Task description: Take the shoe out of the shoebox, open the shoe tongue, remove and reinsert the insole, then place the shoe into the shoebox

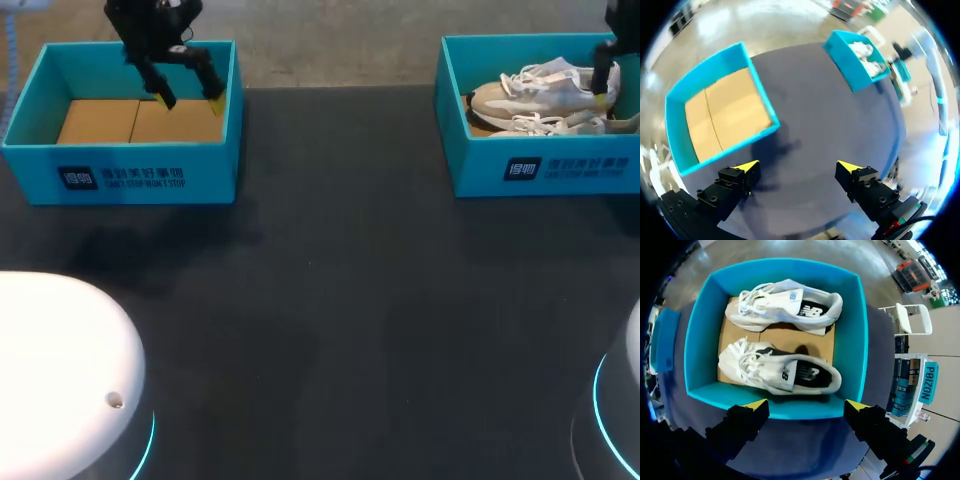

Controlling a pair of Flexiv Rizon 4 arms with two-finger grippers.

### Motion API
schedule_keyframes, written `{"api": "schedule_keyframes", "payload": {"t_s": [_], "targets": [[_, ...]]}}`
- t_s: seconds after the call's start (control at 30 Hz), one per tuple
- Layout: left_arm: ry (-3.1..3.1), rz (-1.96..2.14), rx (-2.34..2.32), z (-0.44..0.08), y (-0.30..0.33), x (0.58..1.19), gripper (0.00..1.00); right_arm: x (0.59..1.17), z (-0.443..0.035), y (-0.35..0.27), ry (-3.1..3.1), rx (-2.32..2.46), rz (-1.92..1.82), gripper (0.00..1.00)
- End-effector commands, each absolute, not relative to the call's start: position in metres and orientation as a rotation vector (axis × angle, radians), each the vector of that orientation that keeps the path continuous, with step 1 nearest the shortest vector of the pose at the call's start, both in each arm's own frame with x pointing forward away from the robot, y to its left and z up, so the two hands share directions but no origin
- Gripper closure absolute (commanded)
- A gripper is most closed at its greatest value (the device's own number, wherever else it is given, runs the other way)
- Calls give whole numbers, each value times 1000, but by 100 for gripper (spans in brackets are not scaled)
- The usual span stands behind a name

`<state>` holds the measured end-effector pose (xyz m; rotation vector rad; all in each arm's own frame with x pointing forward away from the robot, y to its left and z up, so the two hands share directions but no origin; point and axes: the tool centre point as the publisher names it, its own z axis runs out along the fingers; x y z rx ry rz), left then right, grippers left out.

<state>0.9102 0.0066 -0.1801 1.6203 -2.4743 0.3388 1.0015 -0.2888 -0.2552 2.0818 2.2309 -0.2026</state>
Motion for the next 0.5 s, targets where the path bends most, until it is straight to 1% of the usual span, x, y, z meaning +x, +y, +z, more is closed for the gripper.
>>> {"api": "schedule_keyframes", "payload": {"t_s": [0.03, 0.5], "targets": [[-1852, 347, 2148, -189, 14, 918, 0, 981, -250, -287, 2247, 2088, -176, 0], [-1831, 291, 2166, -197, 11, 917, 0, 935, -262, -260, 2373, 2072, -109, 0]]}}
